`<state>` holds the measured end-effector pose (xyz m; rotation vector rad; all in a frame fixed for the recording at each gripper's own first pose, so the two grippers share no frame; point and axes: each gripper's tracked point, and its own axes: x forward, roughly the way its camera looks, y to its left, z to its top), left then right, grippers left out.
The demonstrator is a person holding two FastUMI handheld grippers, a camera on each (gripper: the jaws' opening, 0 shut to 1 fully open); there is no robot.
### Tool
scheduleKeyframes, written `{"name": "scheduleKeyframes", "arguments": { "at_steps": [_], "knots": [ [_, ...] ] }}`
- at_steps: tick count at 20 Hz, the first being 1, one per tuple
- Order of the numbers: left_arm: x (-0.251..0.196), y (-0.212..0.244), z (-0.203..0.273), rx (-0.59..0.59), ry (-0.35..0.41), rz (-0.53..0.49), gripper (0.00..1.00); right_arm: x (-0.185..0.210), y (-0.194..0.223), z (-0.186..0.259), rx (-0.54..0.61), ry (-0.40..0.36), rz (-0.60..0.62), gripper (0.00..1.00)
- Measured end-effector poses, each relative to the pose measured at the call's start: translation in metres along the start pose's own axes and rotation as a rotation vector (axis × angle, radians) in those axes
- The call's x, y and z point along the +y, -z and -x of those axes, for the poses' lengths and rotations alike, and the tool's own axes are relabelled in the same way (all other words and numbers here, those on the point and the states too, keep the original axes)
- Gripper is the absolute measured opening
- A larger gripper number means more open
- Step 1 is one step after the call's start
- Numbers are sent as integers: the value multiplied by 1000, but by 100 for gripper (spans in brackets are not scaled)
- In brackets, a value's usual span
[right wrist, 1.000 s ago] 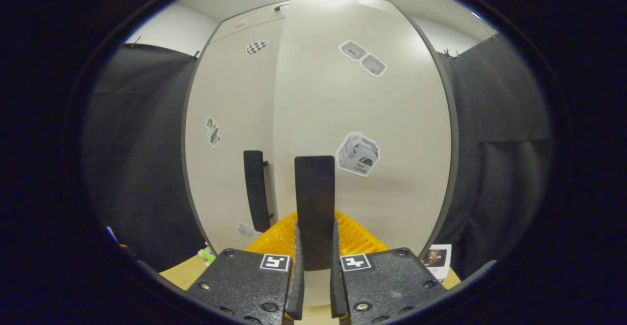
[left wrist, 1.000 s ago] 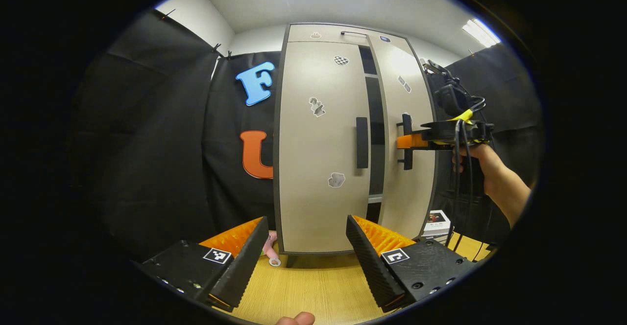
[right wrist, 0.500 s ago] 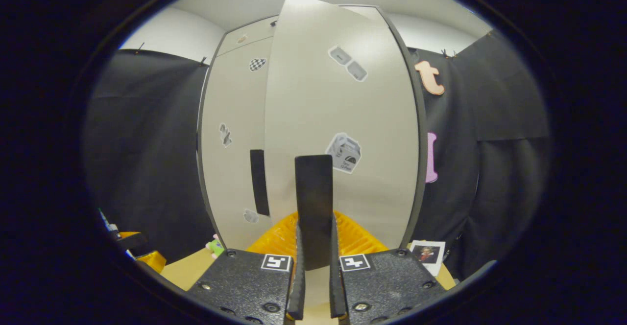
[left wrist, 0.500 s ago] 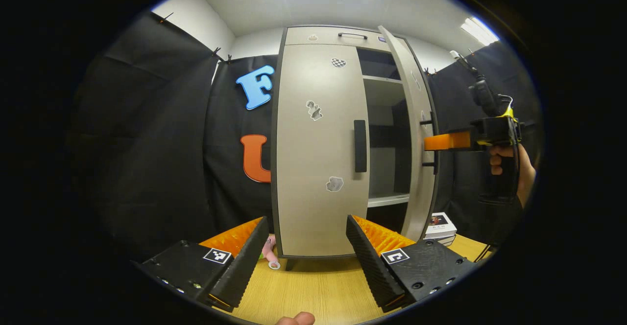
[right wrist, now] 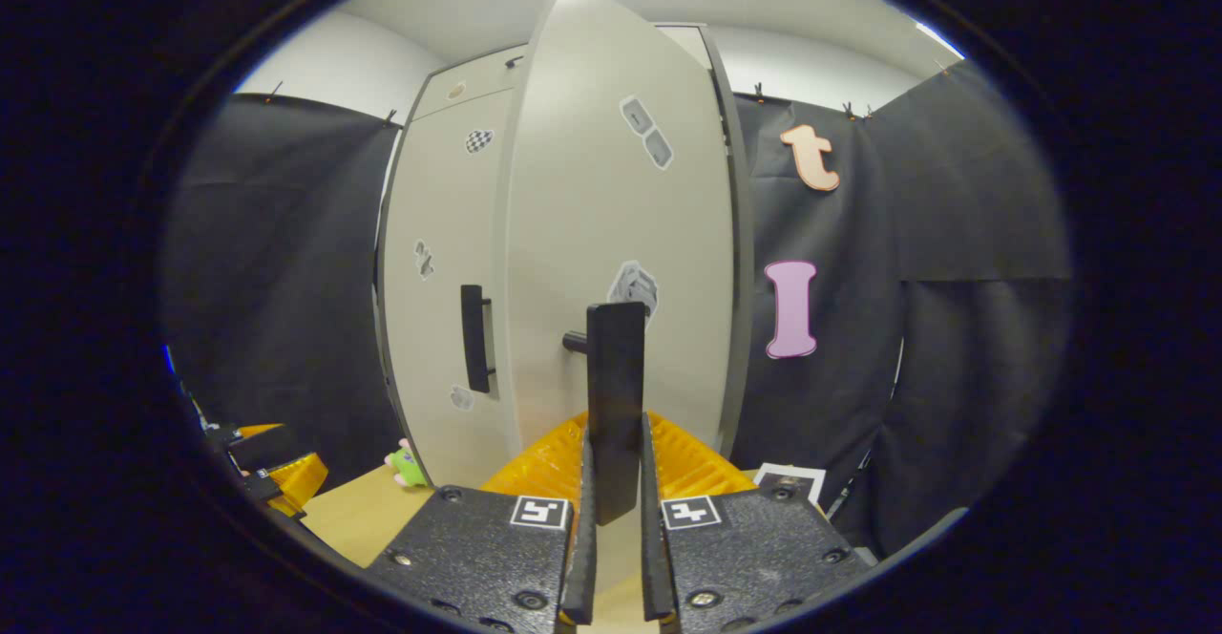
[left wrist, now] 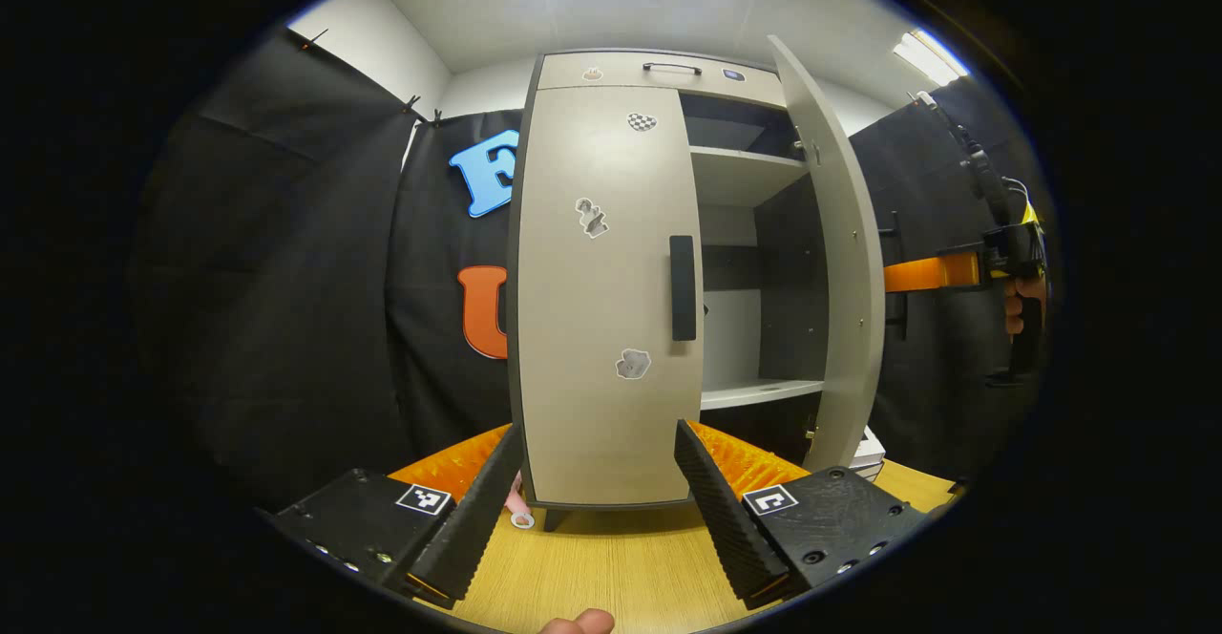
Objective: Open the right door of the double-door shoe cabinet with the right hand, and open the left door with the left hand.
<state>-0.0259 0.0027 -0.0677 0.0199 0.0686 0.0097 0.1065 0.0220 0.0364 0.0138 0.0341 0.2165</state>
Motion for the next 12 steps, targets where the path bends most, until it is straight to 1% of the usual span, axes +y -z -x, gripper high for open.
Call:
{"name": "scheduleKeyframes", "arguments": {
  "at_steps": [4,6,8,9,12],
  "knots": [
    [-15,0,-3,1,18,-1,95,-10,0,3,4,34,11,21],
    [-24,1,-3,2,35,1,95,-17,0,5,2,53,20,19],
    [-31,3,-4,6,48,-1,95,-22,-1,5,-4,77,23,14],
    [-35,3,-5,8,58,-1,95,-26,-1,5,-5,93,22,15],
    [-45,3,-7,4,82,0,95,-35,0,7,-4,145,1,10]
  ]
}}
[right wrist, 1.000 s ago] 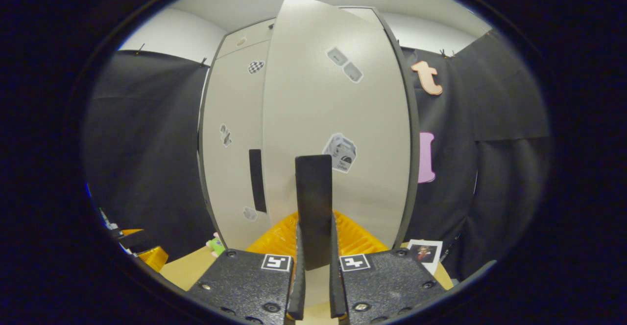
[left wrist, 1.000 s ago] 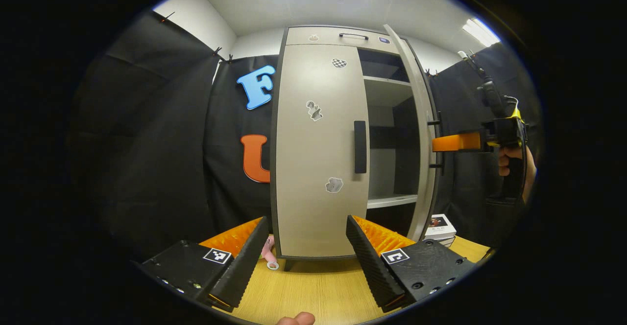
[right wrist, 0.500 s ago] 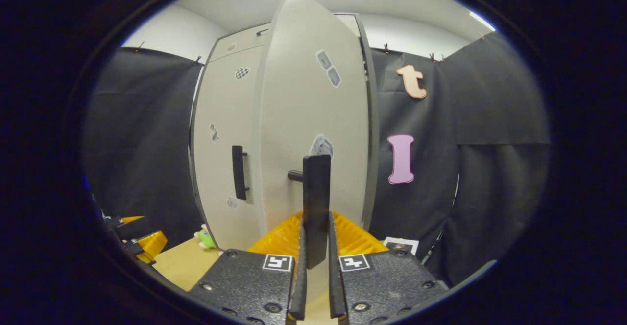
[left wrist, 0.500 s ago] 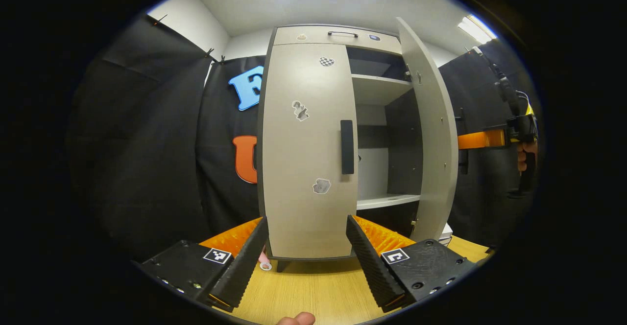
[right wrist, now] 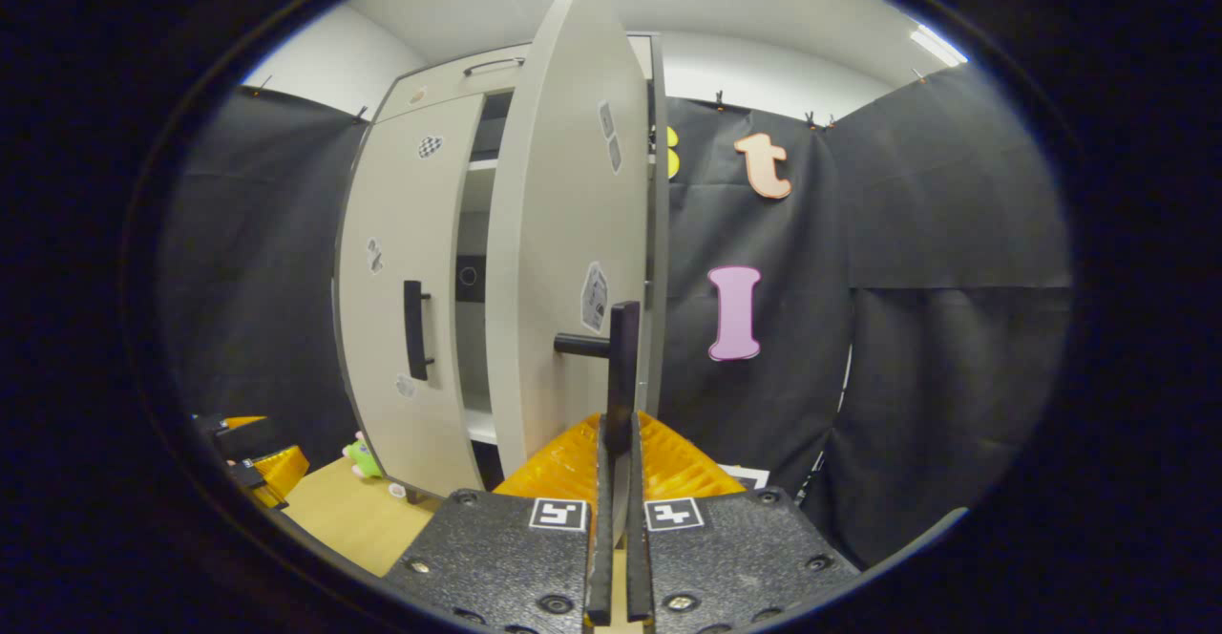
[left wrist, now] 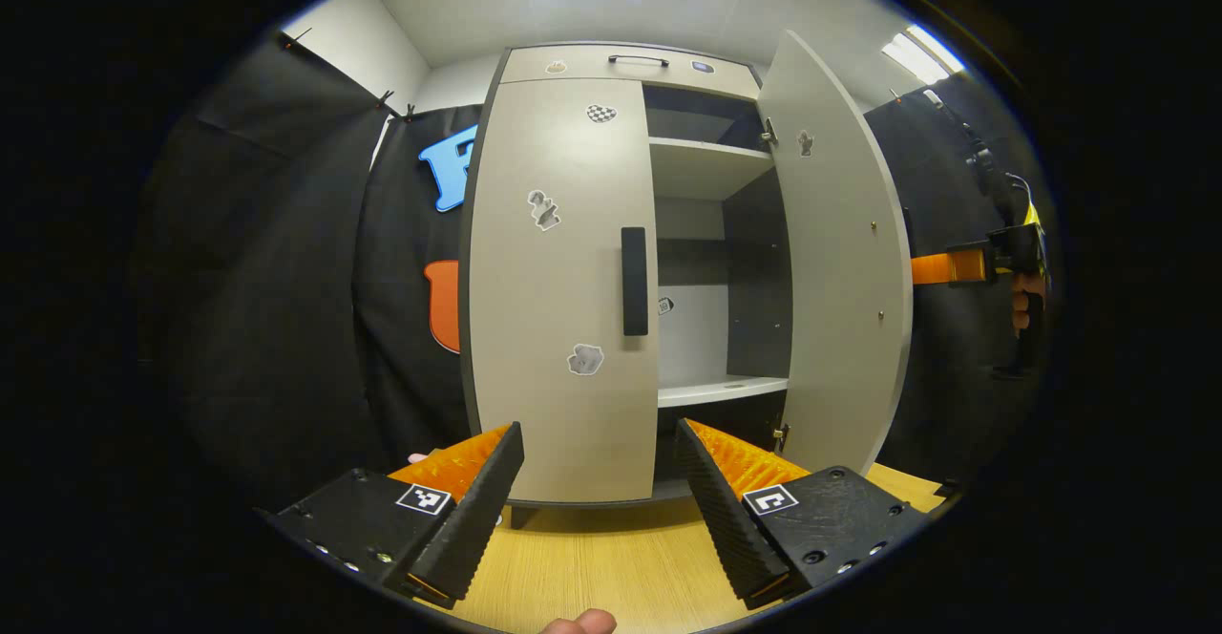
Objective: Open the right door of the double-door shoe cabinet with the right hand, and open the left door with the left hand.
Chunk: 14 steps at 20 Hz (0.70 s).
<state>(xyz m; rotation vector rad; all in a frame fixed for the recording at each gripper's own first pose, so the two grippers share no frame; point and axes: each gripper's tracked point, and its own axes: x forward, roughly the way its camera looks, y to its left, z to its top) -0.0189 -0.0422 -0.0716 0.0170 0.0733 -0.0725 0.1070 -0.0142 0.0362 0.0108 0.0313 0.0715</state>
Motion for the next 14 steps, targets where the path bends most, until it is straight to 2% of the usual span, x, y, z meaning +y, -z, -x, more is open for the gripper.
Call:
{"name": "scheduleKeyframes", "arguments": {
  "at_steps": [4,7,11,14],
  "knots": [
    [-9,4,-2,8,16,0,95,-23,-1,0,-2,99,15,4],
    [-12,4,-3,3,21,-6,95,-12,-3,-1,-16,49,-40,2],
    [-14,4,-1,4,12,2,95,-16,-6,23,-63,126,-14,4],
    [-13,3,-2,6,4,5,95,17,-4,46,-102,83,41,4]
  ]
}}
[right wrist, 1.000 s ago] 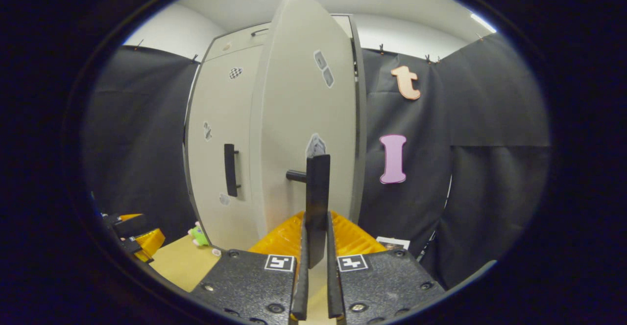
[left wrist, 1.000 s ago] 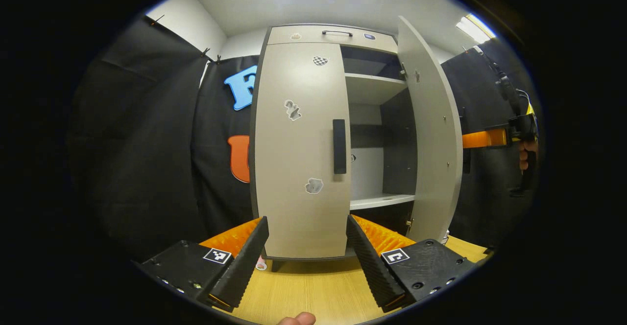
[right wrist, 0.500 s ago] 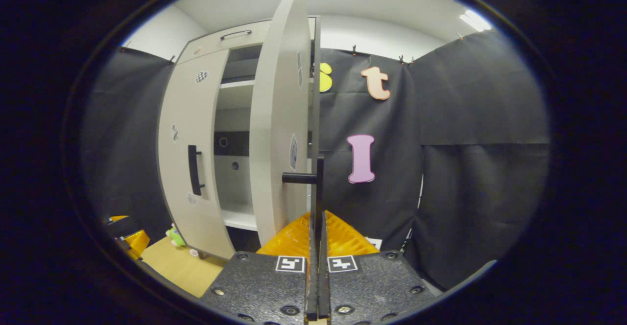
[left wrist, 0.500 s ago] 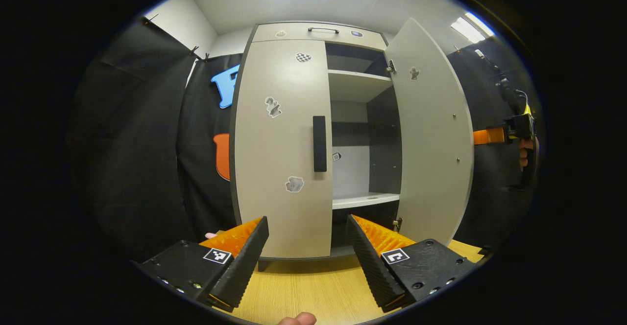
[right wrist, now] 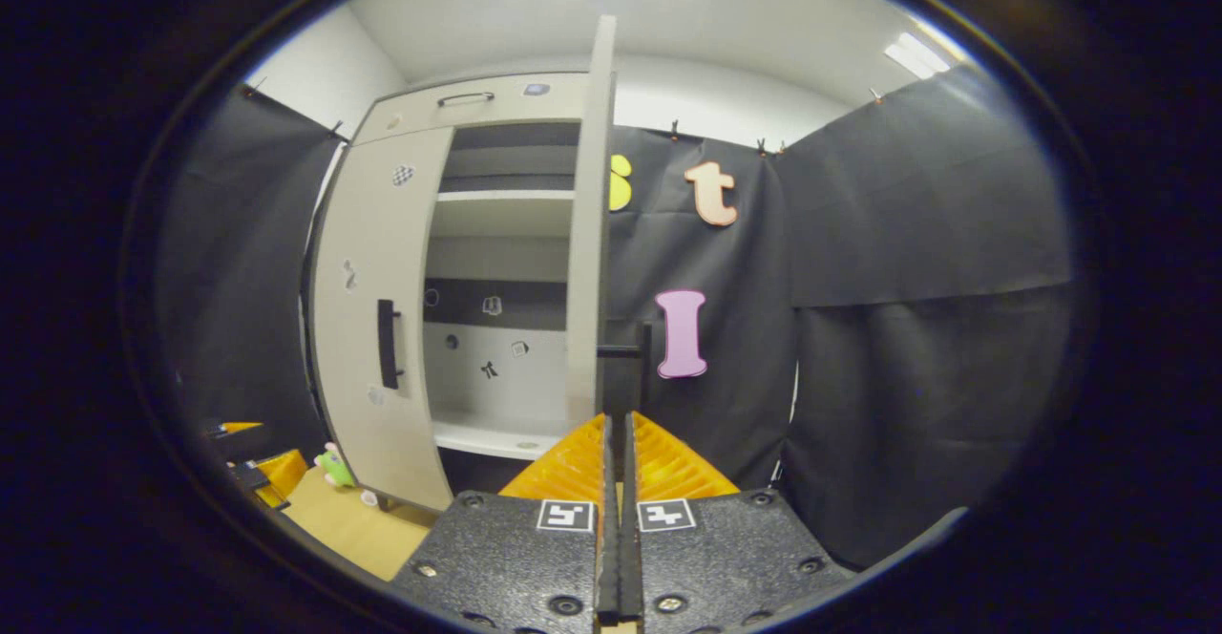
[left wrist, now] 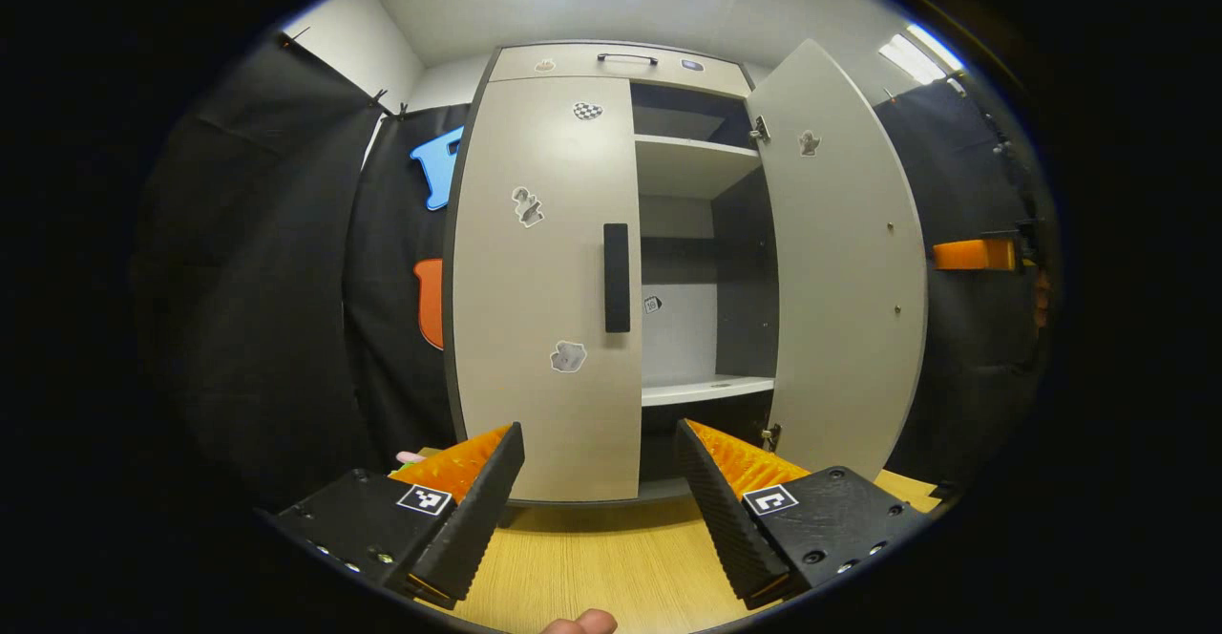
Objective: Open the right door of the double-door shoe cabinet with the right hand, and open the left door with the left hand.
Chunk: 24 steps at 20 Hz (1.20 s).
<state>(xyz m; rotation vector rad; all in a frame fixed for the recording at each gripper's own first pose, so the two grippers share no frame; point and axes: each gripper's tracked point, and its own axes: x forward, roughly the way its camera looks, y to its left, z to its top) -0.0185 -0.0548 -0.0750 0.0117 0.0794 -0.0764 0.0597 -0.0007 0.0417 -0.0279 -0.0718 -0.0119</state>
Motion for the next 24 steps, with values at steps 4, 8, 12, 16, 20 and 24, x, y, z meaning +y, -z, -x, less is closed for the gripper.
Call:
{"name": "scheduleKeyframes", "arguments": {
  "at_steps": [4,8,12,16,20,24],
  "knots": [
    [2,-11,-6,-20,-16,-7,95,58,7,20,-21,-113,-23,11],
    [3,-21,-6,-42,-20,-5,95,67,24,19,6,-93,43,69],
    [-1,-36,-7,-68,-9,-3,95,83,35,15,42,-160,-30,100],
    [-18,-80,-33,-136,69,35,95,85,43,21,86,-193,-79,100],
    [-18,-125,-88,-178,98,23,94,91,59,37,131,-238,-111,100],
    [-24,-136,-150,-179,108,-17,95,86,64,49,145,-227,-108,100]
  ]
}}
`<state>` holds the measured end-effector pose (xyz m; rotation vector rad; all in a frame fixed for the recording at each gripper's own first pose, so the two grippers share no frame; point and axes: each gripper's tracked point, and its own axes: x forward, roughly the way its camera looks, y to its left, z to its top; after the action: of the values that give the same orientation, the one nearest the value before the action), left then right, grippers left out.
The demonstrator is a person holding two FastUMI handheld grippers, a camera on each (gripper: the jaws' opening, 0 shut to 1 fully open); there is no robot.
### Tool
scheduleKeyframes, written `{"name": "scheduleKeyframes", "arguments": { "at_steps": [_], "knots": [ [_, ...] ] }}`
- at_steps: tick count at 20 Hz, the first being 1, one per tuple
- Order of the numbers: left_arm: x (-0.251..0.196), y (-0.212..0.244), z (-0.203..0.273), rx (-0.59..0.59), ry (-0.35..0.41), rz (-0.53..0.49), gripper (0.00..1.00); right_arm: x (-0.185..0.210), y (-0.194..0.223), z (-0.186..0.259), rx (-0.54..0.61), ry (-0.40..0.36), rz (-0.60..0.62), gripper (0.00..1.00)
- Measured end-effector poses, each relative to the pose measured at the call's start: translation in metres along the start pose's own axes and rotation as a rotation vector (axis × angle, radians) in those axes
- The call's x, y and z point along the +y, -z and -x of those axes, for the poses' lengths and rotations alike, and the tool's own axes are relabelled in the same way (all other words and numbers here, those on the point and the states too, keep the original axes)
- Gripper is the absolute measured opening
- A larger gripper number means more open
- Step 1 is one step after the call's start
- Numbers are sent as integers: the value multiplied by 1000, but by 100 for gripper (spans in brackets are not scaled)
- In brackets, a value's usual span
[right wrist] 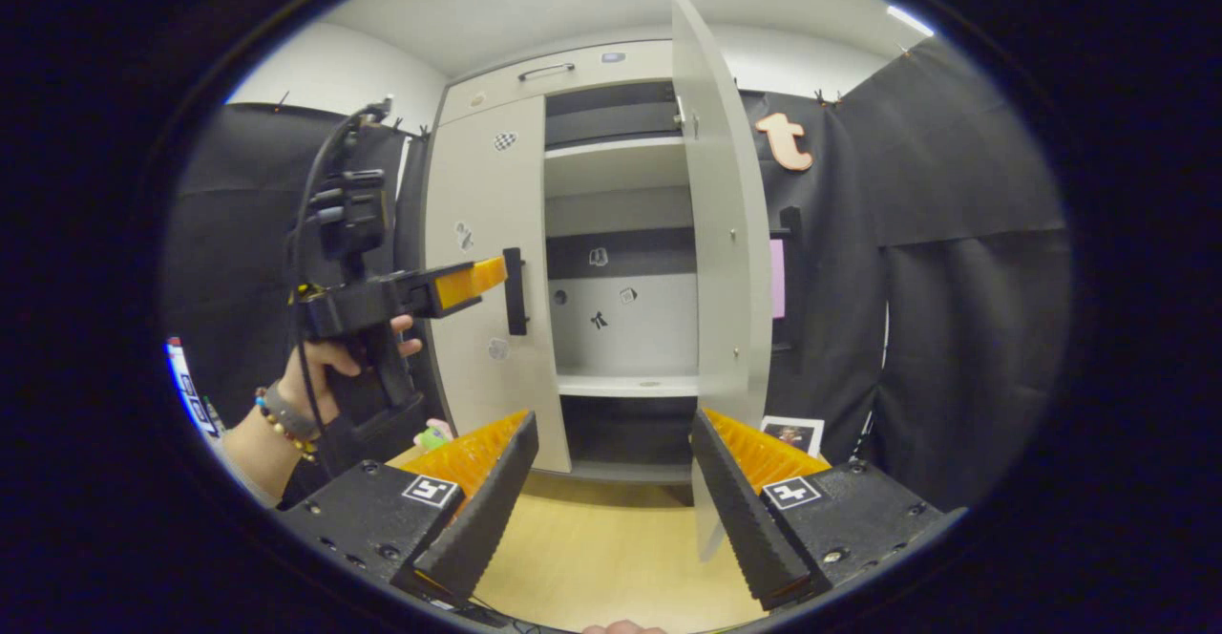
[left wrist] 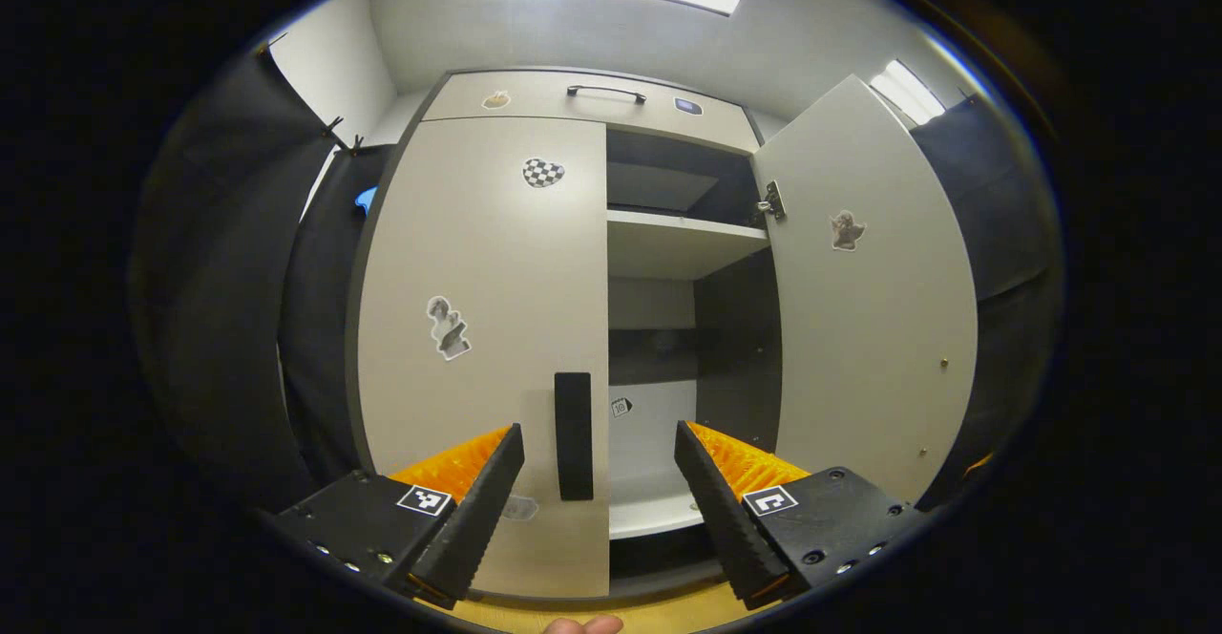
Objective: Open the right door of the double-door shoe cabinet with the right hand, and open the left door with the left hand.
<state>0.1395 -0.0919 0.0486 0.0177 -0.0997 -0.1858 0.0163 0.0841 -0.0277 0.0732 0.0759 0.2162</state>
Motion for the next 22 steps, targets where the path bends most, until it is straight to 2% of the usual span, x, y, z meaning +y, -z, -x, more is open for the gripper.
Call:
{"name": "scheduleKeyframes", "arguments": {
  "at_steps": [3,7,10,12,18,20,22],
  "knots": [
    [-4,28,-41,80,23,26,95,-11,-1,6,-11,35,6,100],
    [10,52,-71,143,-25,79,96,-32,0,12,-24,98,-7,100],
    [23,57,-80,157,-65,66,96,-48,4,13,-20,139,-38,100],
    [22,58,-78,162,-64,58,93,-56,6,11,-17,157,-67,100],
    [24,57,-79,162,-61,63,93,-67,7,4,-18,171,-103,98],
    [27,58,-79,166,-75,55,91,-69,3,4,-34,172,-115,96],
    [32,58,-79,161,-88,59,81,-71,4,4,-38,172,-122,98]
  ]
}}
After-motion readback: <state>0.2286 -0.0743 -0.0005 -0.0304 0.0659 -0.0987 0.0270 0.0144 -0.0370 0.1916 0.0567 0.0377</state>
